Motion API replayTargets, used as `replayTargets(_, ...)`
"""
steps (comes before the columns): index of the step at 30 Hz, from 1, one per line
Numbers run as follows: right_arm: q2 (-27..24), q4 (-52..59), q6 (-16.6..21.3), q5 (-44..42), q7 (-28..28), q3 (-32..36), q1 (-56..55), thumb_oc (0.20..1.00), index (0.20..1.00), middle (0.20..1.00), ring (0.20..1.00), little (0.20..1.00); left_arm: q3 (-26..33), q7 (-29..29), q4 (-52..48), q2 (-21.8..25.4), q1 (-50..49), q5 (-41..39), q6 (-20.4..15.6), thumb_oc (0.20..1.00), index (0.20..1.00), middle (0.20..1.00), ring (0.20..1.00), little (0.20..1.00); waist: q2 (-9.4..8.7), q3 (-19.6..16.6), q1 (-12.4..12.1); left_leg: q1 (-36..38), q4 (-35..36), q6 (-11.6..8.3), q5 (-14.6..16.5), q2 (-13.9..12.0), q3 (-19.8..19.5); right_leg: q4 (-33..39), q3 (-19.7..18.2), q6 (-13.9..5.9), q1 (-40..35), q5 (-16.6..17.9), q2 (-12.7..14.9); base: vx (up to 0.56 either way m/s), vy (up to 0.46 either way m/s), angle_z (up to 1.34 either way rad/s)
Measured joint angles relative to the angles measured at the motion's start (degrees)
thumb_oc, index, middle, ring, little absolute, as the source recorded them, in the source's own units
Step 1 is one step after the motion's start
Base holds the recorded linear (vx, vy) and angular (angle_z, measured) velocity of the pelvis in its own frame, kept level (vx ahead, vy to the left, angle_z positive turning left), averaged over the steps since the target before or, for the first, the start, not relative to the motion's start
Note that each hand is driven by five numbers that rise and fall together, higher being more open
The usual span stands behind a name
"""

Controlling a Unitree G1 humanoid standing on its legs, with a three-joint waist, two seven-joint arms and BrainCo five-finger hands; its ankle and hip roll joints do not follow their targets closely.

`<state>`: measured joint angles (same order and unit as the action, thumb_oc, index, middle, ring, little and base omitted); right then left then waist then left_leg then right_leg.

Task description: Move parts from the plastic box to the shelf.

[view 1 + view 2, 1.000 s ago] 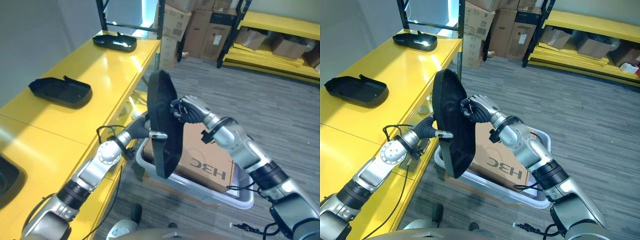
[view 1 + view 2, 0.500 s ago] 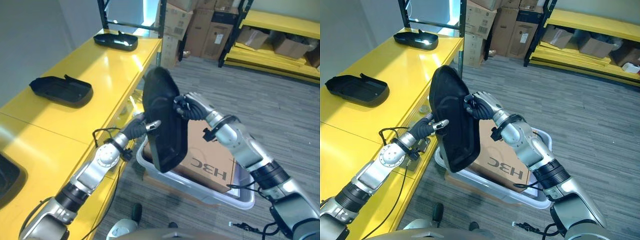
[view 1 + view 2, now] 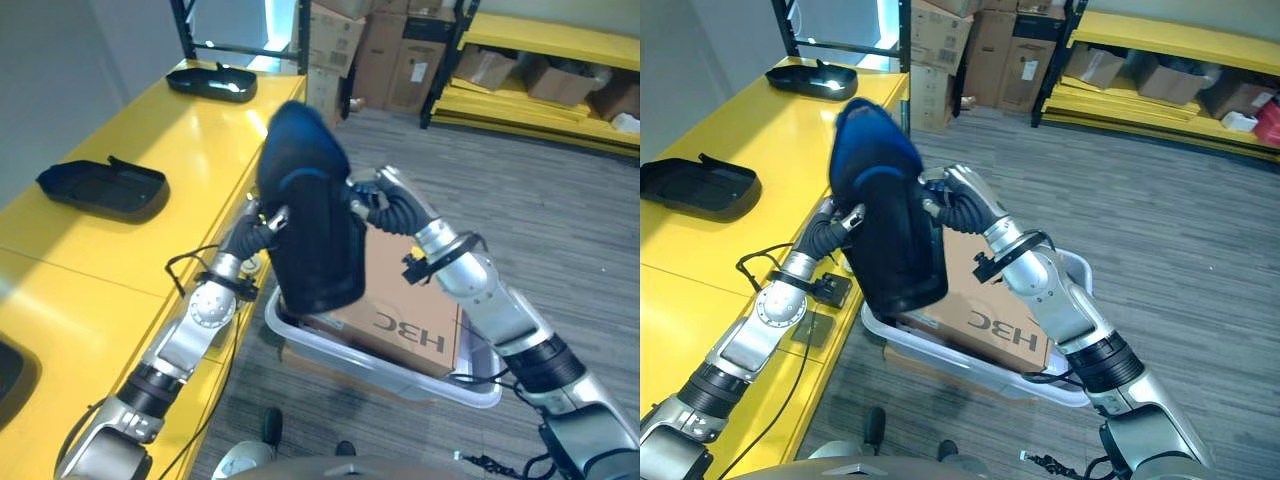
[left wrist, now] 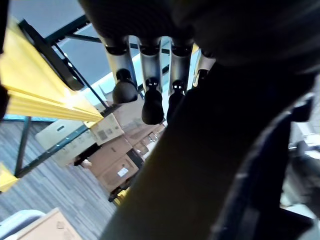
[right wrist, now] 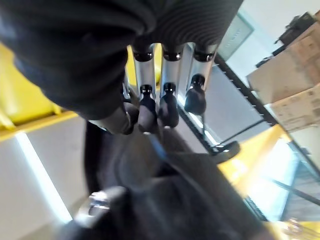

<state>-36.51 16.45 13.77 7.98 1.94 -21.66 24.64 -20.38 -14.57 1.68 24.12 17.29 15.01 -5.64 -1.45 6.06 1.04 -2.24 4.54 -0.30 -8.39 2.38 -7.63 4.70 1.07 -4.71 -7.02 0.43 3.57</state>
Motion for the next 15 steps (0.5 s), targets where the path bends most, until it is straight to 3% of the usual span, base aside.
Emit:
replayTargets(3,2.3,1.8,2.4,-3.2,0.3,-0.2,-0.6,1.0,1.0,1.0,1.0,1.0,0.0,-0.5,1.3,0.0,0.0,2.2,0.0,0.2,0.2,0.2,0.2,0.2,-0.01,0.0,0.5,0.4,0.0,0.09,0.2,0.0,0.4,0.0,-0.4,-0.02,-0.3,0.0,0.1,0.0,-0.002,-0.07)
replayTargets(15,4.6,2.4,2.7,-5.5,4.7,10.9,-12.4,1.0,1.0,1.0,1.0,1.0,1.8,-4.0,1.7,-0.1,0.0,4.4,-0.1,0.2,0.2,0.2,0.2,0.2,-0.15,0.0,1.8,1.3,0.0,0.16,1.1,-0.1,1.4,0.1,-1.1,-0.11,-0.8,-0.1,0.2,0.0,-0.007,-0.03)
